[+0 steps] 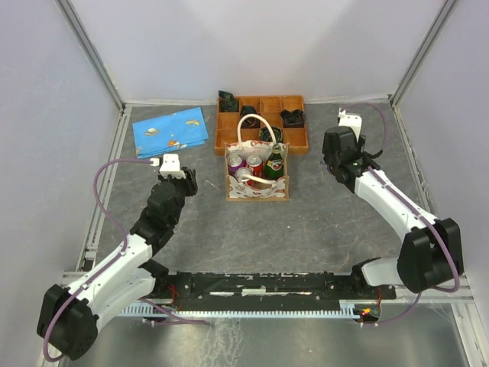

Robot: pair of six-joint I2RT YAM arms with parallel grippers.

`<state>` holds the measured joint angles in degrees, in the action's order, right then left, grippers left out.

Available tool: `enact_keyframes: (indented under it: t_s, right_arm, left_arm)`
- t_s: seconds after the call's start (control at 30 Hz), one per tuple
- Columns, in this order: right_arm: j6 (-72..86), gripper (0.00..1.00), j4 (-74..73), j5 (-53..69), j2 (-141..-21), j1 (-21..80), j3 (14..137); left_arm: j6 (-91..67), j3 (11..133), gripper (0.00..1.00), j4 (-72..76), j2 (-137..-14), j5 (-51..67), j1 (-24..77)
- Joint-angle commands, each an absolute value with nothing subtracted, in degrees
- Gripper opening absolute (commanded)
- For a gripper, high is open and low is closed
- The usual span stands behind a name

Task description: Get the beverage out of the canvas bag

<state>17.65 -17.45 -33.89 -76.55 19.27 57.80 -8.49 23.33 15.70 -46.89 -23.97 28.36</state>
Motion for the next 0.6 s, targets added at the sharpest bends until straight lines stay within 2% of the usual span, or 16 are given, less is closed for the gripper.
enact_keyframes:
  t_s: [0.0,0.57]
  right_arm:
    - [20.8,0.0,-11.5,-30.9,-77.9,18.7,56.5]
    - [22.0,0.0,-4.5,-27.1,-81.4,18.7,51.0]
  left_arm:
    - [-8.7,23.3,0.49,16.6,-46.0,-25.1,28.4]
    - [-9.0,23.4,0.49,16.8,-47.7,-24.7,28.4]
